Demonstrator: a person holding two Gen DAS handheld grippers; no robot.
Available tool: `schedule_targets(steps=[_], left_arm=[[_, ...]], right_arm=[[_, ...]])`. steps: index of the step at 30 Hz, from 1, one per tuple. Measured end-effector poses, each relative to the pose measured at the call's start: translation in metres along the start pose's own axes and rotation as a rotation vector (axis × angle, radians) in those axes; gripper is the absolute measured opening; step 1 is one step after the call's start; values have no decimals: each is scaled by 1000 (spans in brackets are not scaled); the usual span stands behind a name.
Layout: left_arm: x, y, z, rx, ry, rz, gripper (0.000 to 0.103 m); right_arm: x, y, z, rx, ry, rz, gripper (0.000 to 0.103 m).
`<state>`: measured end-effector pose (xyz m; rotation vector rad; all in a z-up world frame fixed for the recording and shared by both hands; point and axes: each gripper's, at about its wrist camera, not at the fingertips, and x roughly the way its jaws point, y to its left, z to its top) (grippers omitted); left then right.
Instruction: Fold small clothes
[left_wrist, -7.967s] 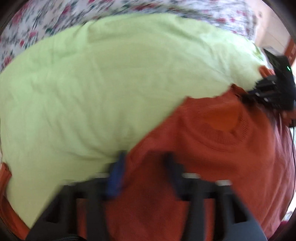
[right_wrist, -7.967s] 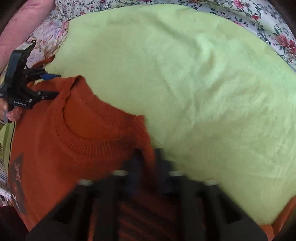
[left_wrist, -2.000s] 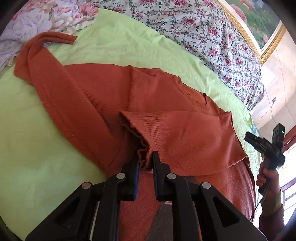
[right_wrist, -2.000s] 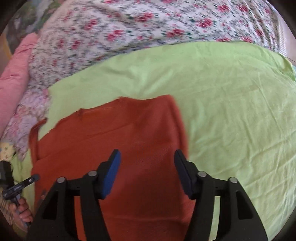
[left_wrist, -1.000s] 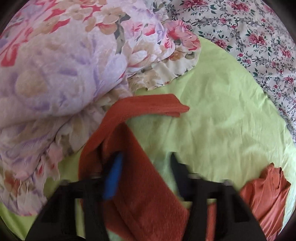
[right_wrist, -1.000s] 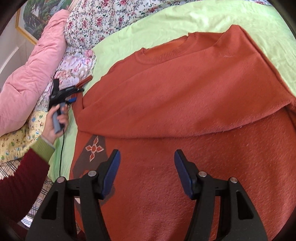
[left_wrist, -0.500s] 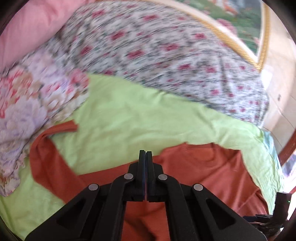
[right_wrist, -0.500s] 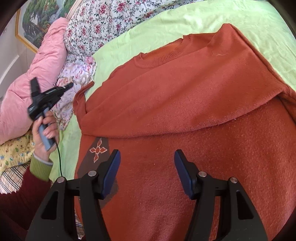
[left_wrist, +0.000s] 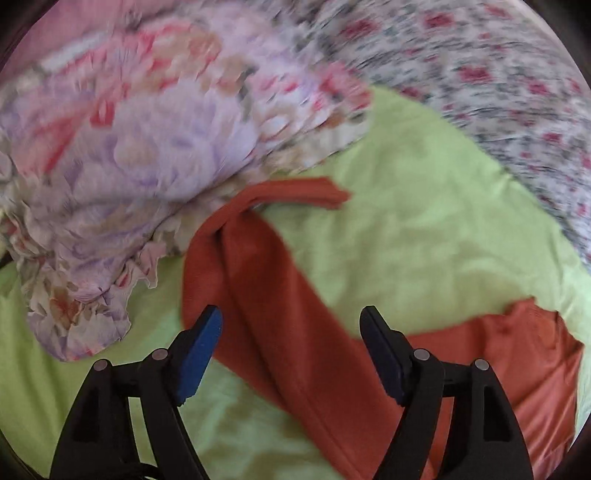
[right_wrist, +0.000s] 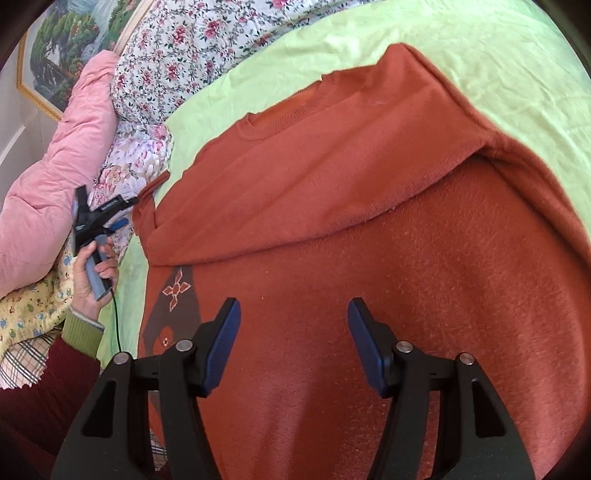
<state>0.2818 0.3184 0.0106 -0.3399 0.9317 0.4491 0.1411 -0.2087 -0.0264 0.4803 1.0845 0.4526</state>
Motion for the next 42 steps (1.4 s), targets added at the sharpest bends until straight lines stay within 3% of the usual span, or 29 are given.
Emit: schedule_targets(steps=[3,4,5,7,11,13,16,20,24,30,35,38,40,42], left_arm=[[32,7,9,-25,53,40,77],[38,4,10,-21,53,47,71],[40,0,13,-11,45,51,60],[42,-7,17,6,41,23,10],[16,-29,16,49,-12,-51,7],[-10,-41,10,72,-50,-125,7],[-63,-73,-3,128,-118,-253,7],[-144,-133,-36,269,-229,-485,7],[-175,-198,-79,434,-239,-606,7],[-148,-257,-156,595,-116,-624,8],[-108,-282,-205,688,-3,-564,12],[-97,-275,-219,702,53,-558,25],[-103,-263,-227,699,64,-569,67],[-118,-246,-236,701,38,-562,72]], right_arm=[[10,7,1,-6,18,18,62],[12,11,2,-10,21,31,62],[13,15,3,-13,24,46,62],[16,20,3,-18,27,65,62],[17,25,3,-36,28,64,62],[17,24,2,-27,25,64,62],[16,21,0,-16,22,65,62],[10,15,0,10,3,76,62],[0,10,1,23,-34,72,62],[-21,-17,1,109,-105,49,62],[-39,-43,8,179,-145,15,62],[-41,-47,18,185,-154,0,63],[-38,-45,30,175,-148,1,67],[-32,-38,44,144,-145,17,68]])
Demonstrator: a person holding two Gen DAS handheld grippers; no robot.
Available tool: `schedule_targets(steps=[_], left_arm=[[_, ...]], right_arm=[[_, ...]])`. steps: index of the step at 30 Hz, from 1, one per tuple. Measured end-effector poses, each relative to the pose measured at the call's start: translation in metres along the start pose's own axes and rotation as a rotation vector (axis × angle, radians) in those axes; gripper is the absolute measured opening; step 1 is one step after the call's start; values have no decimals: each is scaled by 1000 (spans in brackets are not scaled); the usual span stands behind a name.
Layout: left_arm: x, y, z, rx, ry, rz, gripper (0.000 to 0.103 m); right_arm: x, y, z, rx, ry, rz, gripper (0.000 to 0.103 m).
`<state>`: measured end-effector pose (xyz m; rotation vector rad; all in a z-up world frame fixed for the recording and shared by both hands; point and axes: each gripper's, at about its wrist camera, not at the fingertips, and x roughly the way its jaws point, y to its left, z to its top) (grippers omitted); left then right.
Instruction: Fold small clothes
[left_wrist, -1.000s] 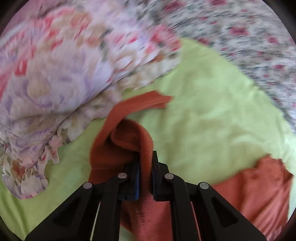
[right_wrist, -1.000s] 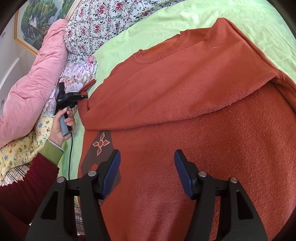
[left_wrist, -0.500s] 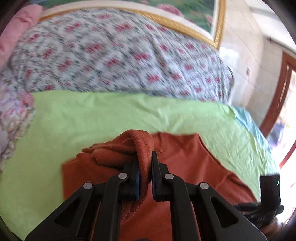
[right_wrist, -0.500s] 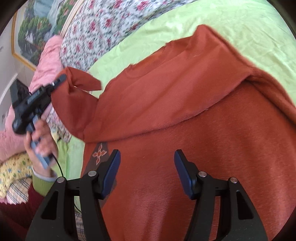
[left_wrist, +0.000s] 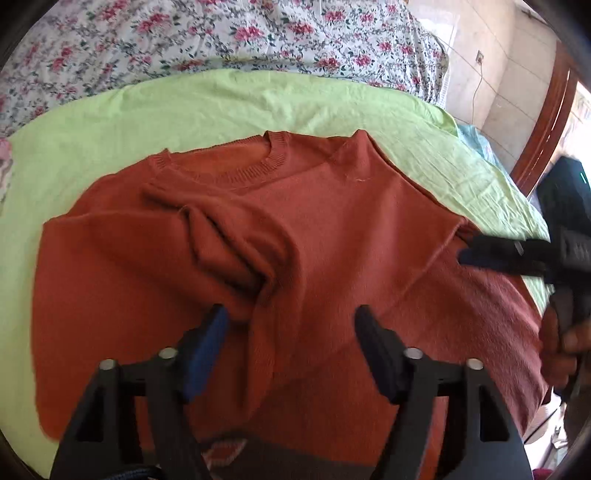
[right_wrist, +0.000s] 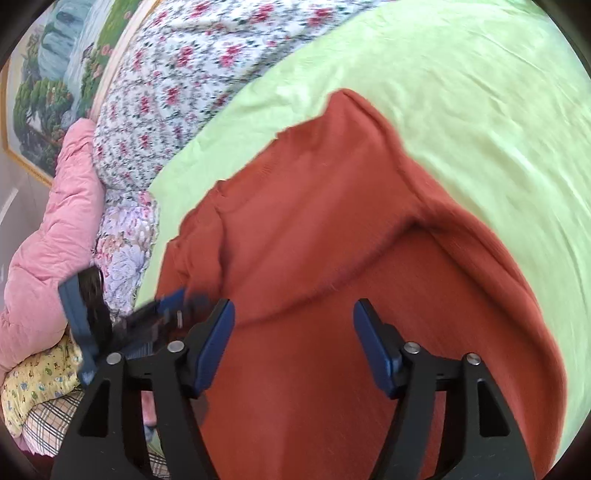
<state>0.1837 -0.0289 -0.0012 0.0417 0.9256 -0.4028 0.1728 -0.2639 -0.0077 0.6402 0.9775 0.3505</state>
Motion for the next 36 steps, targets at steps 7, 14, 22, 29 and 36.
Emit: schedule_targets(steps=[7,14,22,29,36], left_arm=[[-68,39,-39,-76,-55,117,72],[-80,121,-60,-268,-39,311,72],[-57,130,-69,-277,30,348,74],[-53,139,-68,-343,31,312,74],[-51,139,-67,-356,29,317,75]], right_arm=[[51,57,36,-145,62,59,68],[141,117,87,-317,167,33,68],[211,171,73,-653,244,-208,64],[151,139,99,-455,42,-112,4],[70,19,76,-10,-115,-52,1]])
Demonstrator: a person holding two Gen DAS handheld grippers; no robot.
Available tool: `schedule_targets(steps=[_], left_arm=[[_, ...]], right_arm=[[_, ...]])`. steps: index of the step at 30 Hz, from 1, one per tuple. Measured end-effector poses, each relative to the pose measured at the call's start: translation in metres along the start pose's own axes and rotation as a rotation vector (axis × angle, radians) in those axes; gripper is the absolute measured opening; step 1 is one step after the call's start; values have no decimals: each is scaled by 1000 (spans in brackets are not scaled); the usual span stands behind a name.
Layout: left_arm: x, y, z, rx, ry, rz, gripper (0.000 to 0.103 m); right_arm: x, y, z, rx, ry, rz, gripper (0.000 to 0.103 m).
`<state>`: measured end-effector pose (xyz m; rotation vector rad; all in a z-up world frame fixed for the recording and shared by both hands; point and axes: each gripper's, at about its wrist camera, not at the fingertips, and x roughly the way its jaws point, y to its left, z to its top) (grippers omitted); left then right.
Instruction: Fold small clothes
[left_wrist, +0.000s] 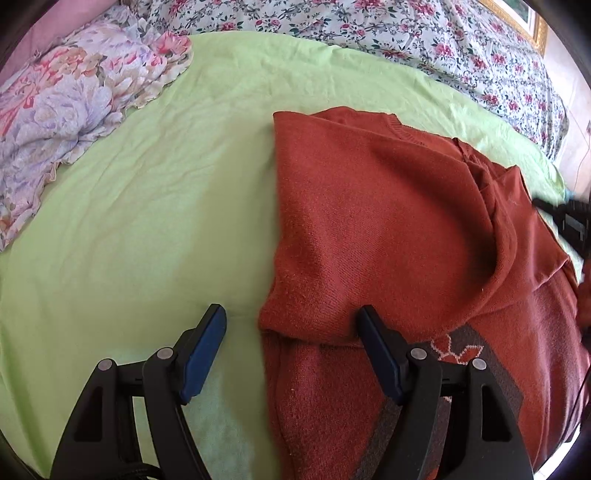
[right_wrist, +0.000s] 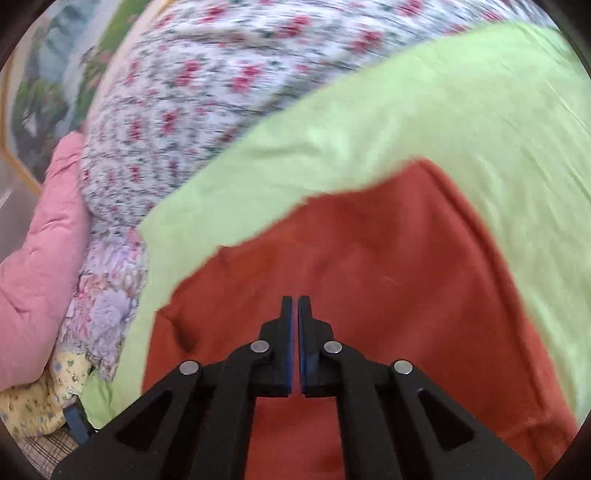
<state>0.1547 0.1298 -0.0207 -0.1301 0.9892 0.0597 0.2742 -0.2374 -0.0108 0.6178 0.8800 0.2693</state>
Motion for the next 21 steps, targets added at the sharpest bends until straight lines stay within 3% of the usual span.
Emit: schedule_targets(steps=[4,9,10,11,13,15,18,21], left_arm=[[1,-3,-1,-5,-4,15,75],[2,-3,0,-12,1,18,75],[2,-2,1,-12,2,15,75],[2,-2,1,-14,3,13,75],[2,-1,1,-14,3,8,75],[3,1,1,-18,4,1,75],[4,1,2,-25,5,-3,77],[5,0,3,-21,6,1,78]], right_arm=[[-3,-19,-12,42,61,5,1],[22,21,2,-46,127,-10,6],[30,29,4,-66,139,-31,19],[39,34,8,-80,146,-47,43],[57,43,17,-95,151,-59,64],[71,49,25,-116,153,-72,64],[96,55,31,-145,208,-157,61],[112,59,30,-189,238,-233,49]])
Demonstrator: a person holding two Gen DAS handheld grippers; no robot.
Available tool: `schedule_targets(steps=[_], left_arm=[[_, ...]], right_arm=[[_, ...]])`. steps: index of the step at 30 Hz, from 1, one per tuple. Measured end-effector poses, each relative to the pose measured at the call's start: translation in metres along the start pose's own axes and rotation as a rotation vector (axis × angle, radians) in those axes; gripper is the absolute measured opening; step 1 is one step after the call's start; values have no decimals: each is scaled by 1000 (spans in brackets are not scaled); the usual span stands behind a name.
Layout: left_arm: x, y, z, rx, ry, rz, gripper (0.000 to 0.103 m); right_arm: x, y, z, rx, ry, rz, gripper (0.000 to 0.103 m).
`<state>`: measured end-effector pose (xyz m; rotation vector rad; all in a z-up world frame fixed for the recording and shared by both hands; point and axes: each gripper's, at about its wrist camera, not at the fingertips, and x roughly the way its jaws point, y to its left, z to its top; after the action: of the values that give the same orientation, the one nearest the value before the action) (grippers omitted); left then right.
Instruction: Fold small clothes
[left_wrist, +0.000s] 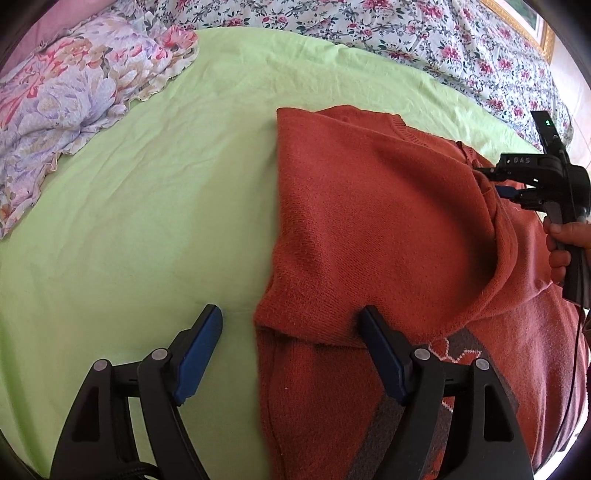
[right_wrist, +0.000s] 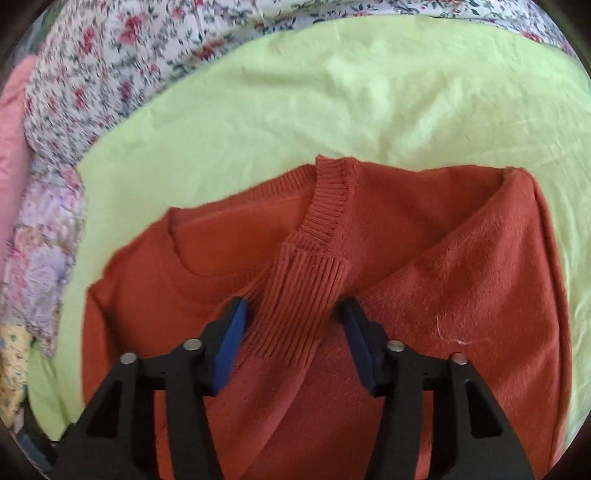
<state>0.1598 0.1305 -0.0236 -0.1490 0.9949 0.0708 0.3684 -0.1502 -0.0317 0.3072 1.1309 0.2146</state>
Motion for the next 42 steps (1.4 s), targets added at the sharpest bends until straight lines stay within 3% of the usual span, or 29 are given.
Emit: schedule_targets(steps=[2,3,6,8,10,12,18,24,28,29,32,34,39,42], left_arm=[[0,0,1,0,1,1,78],[0,0,1,-1,2,1,78],[0,0,1,-1,3,2,78],[1,-1,1,-1,2,6,79],[1,-1,1,2,2,7,80],[2,-2,2,5,3,11,81],[1,0,2,23,16,-2,81],[-16,-2,-3,92,28,-9,80],[-33,-1,7,120,-1,-27,80],[-34,-1,14,125,-7,-24,80],[-31,0,41,111,-18,-11,80],[-24,0,62,108,-29,-45,81],[15,4,97,73,20,-70,81],[41,3,108,59,72,-114,81]], right_arm=[[-2,0,-1,-20,-20,-17,20],[-6,-3,-3,-11,-30,1,13],[-37,-19,-16,34,-121,80,12],[-65,-37,-33,80,-226,212,11],[-92,-57,-57,105,-321,239,11],[-104,-78,-82,141,-359,267,11],[-103,-111,-133,162,-226,267,11],[-122,-109,-151,103,-143,214,17],[-152,-109,-145,39,-197,102,51],[-159,-109,-140,23,-224,91,53],[-160,-105,-116,-45,-230,102,56],[-150,-99,-101,-112,-208,90,56],[-99,-83,-79,-268,-41,43,60],[-87,-81,-85,-330,-1,18,60]])
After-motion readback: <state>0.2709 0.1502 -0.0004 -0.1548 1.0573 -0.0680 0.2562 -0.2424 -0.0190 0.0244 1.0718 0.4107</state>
